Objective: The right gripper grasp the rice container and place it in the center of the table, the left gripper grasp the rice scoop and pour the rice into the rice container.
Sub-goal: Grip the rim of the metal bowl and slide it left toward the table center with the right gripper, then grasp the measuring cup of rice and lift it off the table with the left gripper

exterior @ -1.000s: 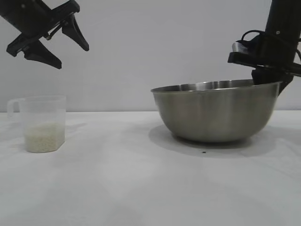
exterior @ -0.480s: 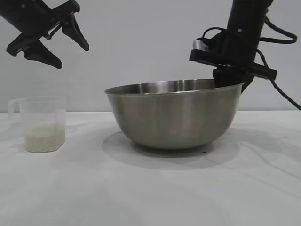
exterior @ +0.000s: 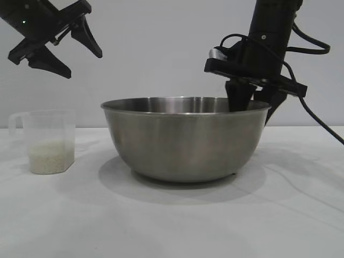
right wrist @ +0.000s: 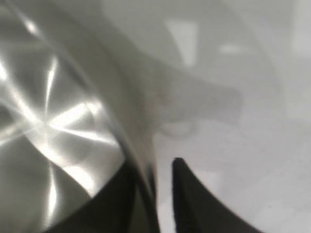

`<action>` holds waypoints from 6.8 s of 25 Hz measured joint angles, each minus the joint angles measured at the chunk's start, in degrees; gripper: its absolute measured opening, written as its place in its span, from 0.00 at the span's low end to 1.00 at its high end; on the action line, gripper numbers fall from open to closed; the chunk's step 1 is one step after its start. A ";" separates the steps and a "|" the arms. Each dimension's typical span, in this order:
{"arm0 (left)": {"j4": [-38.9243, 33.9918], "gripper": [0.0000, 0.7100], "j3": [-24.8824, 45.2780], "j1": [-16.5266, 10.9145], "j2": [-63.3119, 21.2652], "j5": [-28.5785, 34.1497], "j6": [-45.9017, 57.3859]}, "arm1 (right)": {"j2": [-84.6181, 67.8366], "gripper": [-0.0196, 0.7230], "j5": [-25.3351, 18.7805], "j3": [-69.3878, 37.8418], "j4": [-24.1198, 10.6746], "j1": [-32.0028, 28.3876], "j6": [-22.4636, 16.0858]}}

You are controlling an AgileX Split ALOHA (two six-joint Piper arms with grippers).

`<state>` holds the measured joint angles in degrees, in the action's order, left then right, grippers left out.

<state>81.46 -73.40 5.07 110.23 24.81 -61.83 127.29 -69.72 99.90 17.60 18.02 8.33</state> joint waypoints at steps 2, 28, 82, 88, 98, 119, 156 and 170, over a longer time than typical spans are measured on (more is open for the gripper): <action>0.00 0.70 0.00 0.00 0.00 0.22 0.00 | -0.77 0.78 0.00 0.00 -0.25 0.00 0.00; 0.00 0.70 0.00 0.00 0.00 1.87 0.00 | -33.14 0.79 -1.45 -4.48 -21.35 -9.11 -7.62; -0.21 0.70 -0.10 0.03 0.00 6.13 0.00 | -128.26 0.79 4.45 -71.85 -15.81 -10.06 -6.96; -0.21 0.70 -0.10 0.03 0.00 5.13 0.00 | -128.26 0.79 4.45 -71.85 -15.81 -10.06 -7.04; -25.67 0.70 -0.10 0.03 -9.17 6.51 11.45 | -128.26 0.79 4.45 -71.85 -15.81 -10.06 -7.04; -76.39 0.70 0.46 0.03 -38.38 36.14 53.83 | -128.26 0.79 4.45 -71.85 -15.81 -10.06 -7.09; 2.57 0.70 54.86 4.18 -56.93 -20.78 -7.64 | -128.26 0.79 4.45 -71.93 -15.81 -10.06 -7.17; 19.84 0.70 51.07 4.18 -56.93 -11.17 24.56 | -128.26 0.79 4.45 -71.93 -15.81 -10.06 -7.17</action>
<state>101.30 -22.33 9.25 53.29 13.64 -37.27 -0.97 -65.27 27.96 1.79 7.95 1.15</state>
